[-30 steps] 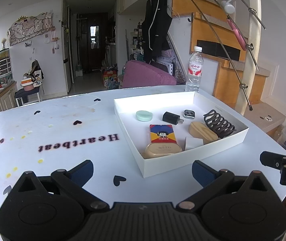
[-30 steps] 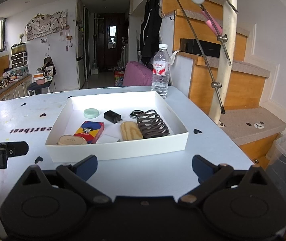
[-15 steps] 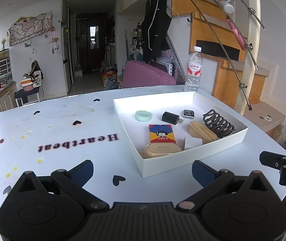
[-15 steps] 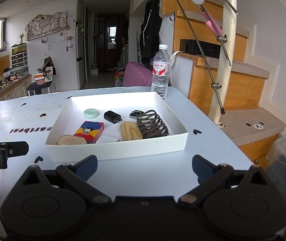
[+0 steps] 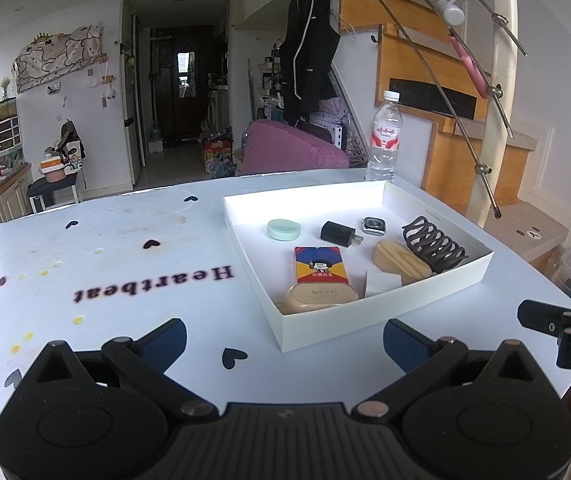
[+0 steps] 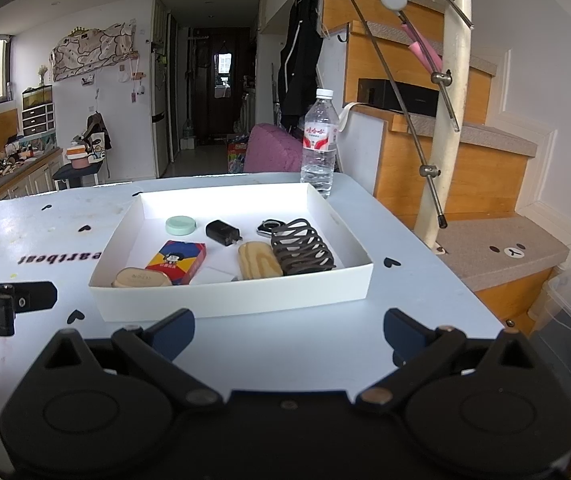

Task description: Organize rigid objects

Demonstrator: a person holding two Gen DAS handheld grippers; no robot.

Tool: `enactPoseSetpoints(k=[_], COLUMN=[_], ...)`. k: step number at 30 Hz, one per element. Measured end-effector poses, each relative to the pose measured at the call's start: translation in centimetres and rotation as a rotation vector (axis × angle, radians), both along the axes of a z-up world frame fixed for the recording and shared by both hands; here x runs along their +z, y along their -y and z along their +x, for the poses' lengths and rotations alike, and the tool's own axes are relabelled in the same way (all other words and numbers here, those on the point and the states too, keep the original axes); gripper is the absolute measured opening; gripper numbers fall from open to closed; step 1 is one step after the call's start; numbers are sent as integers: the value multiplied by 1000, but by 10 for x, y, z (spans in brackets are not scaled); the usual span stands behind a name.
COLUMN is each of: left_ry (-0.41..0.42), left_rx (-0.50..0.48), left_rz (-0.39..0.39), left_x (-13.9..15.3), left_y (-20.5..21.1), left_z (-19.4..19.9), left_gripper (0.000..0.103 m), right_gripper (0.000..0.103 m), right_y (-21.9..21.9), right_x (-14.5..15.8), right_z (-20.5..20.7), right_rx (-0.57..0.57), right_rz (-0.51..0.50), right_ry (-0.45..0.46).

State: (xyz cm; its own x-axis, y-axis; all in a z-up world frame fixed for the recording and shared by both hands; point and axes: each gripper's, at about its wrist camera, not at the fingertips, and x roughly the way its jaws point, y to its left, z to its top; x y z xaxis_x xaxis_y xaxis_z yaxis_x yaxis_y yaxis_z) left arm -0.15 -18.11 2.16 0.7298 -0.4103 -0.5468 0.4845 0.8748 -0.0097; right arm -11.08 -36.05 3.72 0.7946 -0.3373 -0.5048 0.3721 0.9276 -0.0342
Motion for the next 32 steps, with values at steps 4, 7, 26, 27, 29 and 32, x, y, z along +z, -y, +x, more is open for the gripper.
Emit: enactPoseSetpoints(k=[4,7,26,27,29,32], left_ry=[1,0,0,0,0,1], left_rx=[1,1,2,2,2,3], left_rz=[-1,-1,0,-1,-1,0], left_x=[0,0,0,0,-1,-1], left_y=[1,0,1,0,1,0], left_z=[-1,0,0,0,-2,-1], left_gripper=[103,103,103,103,103,103], right_gripper=[102,102,102,102,102,102], right_y=[5,4,4,4,3,3], right_x=[2,1,-4,-4,-4,-4], right_z=[-3,-4,-2,-2,-2,-2], right_rx=[-5,-4,-8,-8,-8,-7], right_rz=[-1,-2,-4,-4,-4,-4], right_ry=[1,1,4,5,3,4])
